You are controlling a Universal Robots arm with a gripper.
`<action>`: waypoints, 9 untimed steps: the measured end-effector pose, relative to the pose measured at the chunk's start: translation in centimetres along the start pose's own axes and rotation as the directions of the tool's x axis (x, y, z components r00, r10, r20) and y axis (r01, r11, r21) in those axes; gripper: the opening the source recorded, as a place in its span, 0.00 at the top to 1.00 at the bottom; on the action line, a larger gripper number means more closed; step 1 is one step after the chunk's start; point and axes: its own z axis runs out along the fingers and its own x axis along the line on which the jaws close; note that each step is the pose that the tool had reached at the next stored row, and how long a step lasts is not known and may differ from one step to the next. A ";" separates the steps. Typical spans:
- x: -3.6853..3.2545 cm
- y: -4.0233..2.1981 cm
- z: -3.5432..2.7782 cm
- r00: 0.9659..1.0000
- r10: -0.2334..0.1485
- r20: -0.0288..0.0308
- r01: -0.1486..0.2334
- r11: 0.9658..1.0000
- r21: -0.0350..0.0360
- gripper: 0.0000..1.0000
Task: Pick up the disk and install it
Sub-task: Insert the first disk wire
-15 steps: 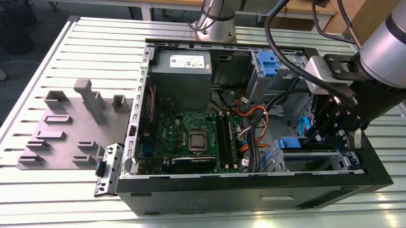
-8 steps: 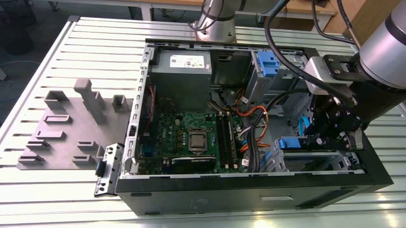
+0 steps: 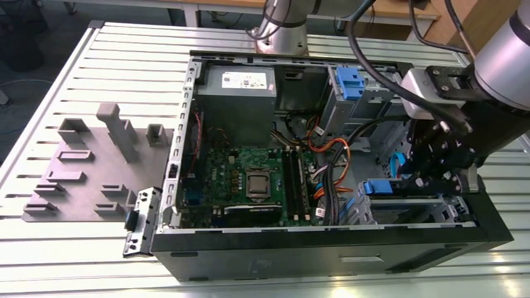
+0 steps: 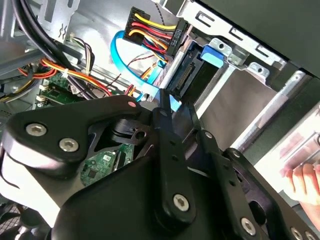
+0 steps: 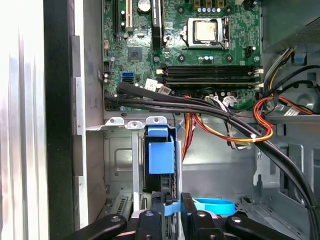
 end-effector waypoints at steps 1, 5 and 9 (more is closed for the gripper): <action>-0.01 0.00 -0.25 1.000 0.000 0.000 0.000 1.000 0.000 0.71; -0.03 0.00 -0.79 1.000 0.000 0.000 0.000 1.000 0.000 0.71; -0.03 -0.20 -0.81 1.000 0.000 0.000 0.000 1.000 0.000 0.71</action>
